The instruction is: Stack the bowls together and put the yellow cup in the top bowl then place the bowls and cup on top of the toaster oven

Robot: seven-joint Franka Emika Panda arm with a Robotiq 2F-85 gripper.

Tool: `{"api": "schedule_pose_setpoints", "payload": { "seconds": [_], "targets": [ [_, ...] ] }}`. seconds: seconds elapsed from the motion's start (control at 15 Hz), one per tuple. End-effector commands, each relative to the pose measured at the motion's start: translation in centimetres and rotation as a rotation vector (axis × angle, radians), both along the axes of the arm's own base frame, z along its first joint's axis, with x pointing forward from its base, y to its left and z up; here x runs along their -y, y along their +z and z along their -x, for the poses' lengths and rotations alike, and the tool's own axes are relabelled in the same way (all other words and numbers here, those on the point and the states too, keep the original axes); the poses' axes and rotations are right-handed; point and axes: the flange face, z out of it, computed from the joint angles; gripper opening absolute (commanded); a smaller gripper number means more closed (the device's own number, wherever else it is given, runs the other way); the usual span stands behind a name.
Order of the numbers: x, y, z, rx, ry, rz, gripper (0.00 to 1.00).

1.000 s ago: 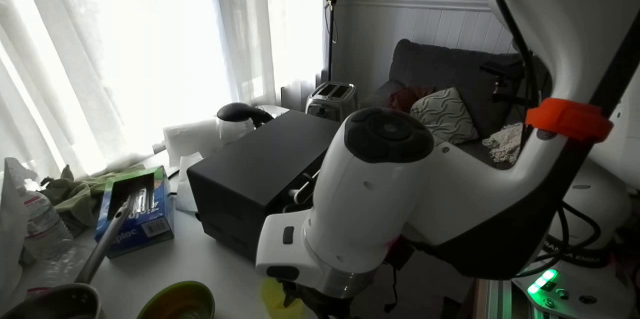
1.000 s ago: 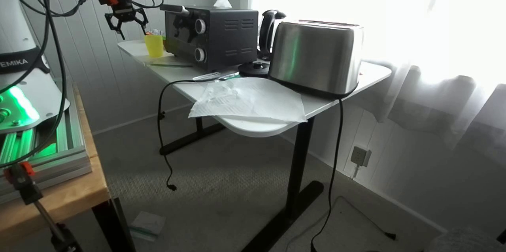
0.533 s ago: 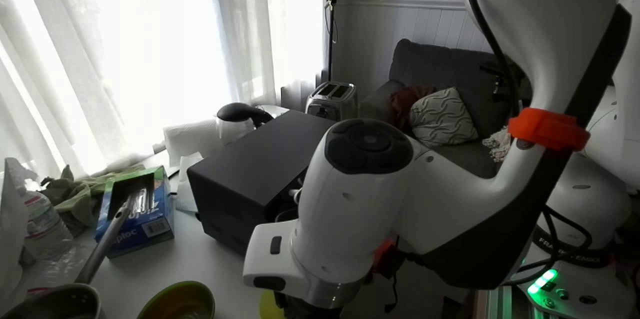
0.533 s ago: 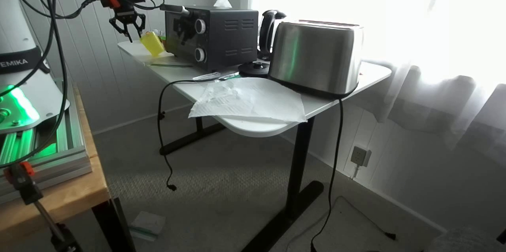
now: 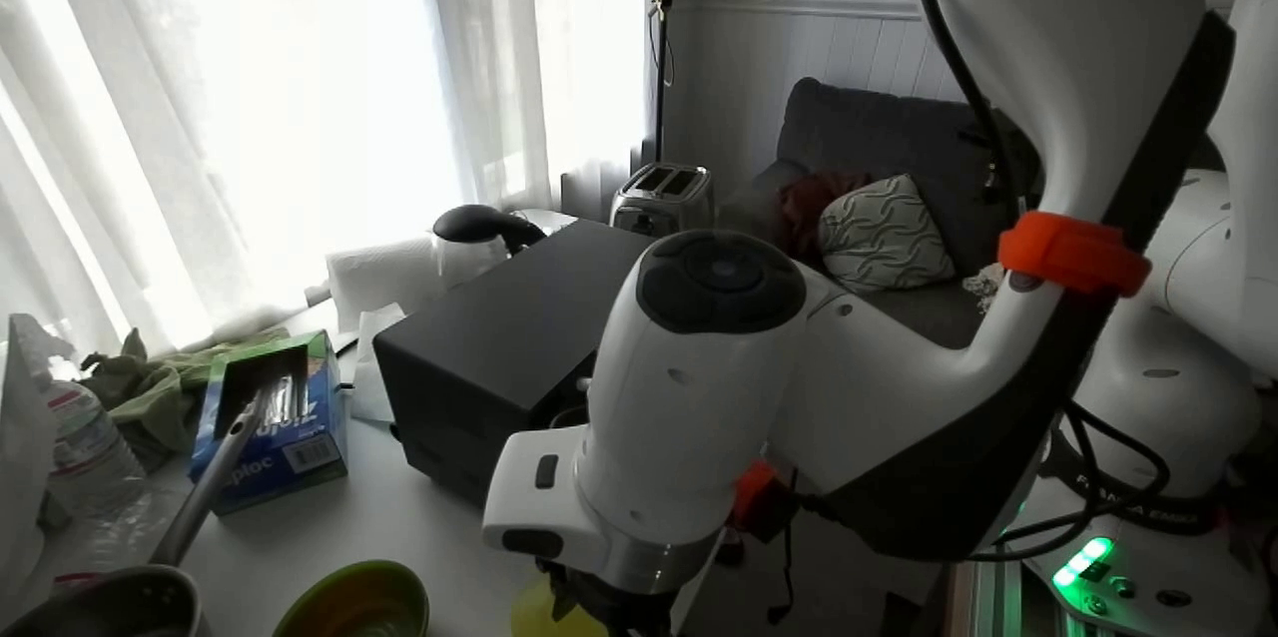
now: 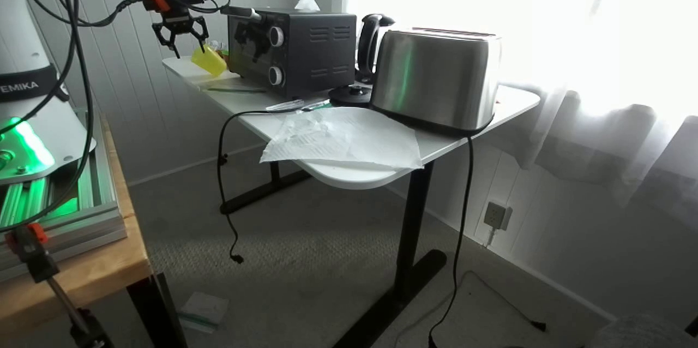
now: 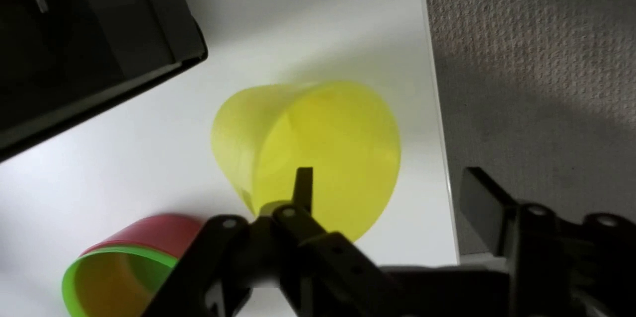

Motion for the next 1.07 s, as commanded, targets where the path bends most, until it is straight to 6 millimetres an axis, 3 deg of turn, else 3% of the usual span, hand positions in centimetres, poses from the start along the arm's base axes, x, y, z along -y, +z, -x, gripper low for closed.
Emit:
{"api": "schedule_pose_setpoints", "payload": {
  "seconds": [0.0, 0.4, 0.47, 0.67, 1.0],
  "targets": [
    [0.6, -0.4, -0.6, -0.006, -0.008, -0.005, 1.00],
    [-0.2, -1.8, -1.2, -0.030, 0.009, -0.025, 1.00],
    [-0.3, -1.9, -1.3, -0.031, 0.009, -0.030, 0.75],
    [-0.8, -1.1, -1.7, -0.014, -0.001, -0.046, 0.59],
    [-2.6, 2.5, -3.0, 0.052, 0.016, -0.079, 0.24]
  ]
}}
